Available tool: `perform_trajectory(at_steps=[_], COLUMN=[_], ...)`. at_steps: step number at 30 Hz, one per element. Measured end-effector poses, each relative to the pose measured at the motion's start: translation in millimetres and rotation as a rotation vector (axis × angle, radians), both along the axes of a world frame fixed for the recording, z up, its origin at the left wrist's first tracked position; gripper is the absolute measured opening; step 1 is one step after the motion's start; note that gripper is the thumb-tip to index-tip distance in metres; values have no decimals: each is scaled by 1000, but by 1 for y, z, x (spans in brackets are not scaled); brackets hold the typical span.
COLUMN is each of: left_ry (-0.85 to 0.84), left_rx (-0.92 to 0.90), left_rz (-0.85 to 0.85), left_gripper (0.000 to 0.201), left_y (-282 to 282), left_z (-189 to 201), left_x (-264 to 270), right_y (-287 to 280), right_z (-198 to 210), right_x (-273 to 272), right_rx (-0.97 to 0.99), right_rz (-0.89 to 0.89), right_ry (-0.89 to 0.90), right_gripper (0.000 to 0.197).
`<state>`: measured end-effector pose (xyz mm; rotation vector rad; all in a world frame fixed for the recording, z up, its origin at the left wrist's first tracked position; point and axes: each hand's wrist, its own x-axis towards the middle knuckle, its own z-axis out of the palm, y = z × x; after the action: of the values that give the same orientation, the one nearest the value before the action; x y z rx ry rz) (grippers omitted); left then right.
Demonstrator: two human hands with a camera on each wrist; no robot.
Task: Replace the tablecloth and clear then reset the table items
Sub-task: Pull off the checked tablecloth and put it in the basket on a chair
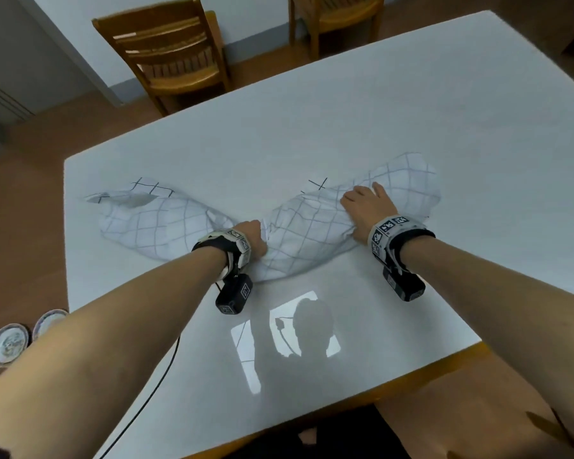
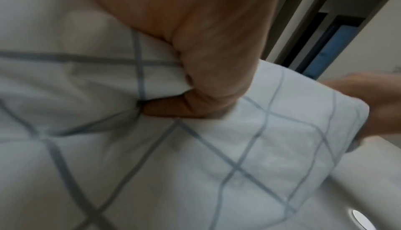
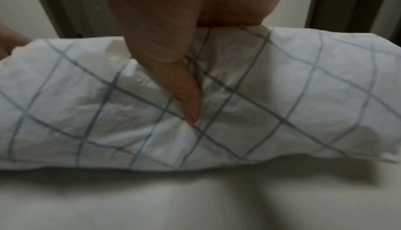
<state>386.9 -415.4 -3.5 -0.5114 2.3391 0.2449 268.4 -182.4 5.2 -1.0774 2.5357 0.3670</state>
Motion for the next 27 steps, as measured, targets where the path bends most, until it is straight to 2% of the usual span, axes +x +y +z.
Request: perform_trajectory(at_steps=[3,6,9,10,12,14,15,17,20,22,27], left_ry=[-22,4,136,211,375,490,492,381,133,72,174], left_rx=[-31,-46,-74,-89,-123,-203,-256,-329,-268,-152,72], left_rz=[16,17,15,8,34,143,229,433,659,706,723], left_gripper=[35,33,19,20,34,54,65,89,114,115,108], left_y=[16,19,9,3,-10,-25,-31,-40,-50,-50,-39], left_z=[0,6,17,21,32,42,47,50,43,34,14], left_x=[3,10,27,33,51,69,77,94,111,114,101], right_y=[-13,-21,-28,-32,-41,-50,-54,-58,-61,-60,-52], right_z=[9,13,18,19,24,28,29,28,23,19,12], right_x=[-14,-21,-24,-25,-26,-26,-25,-23,-13,-4,9], right_rx=[61,62,47,49,50,54,62,79,75,80,50], right_rz=[141,218,267,274,291,303,307,322,345,375,468], right_ry=[-54,-103,-96,-99,-99,-94,-97,-95,-91,-73,-61], right_gripper=[42,30,8,8,11,17,19,17,16,17,30])
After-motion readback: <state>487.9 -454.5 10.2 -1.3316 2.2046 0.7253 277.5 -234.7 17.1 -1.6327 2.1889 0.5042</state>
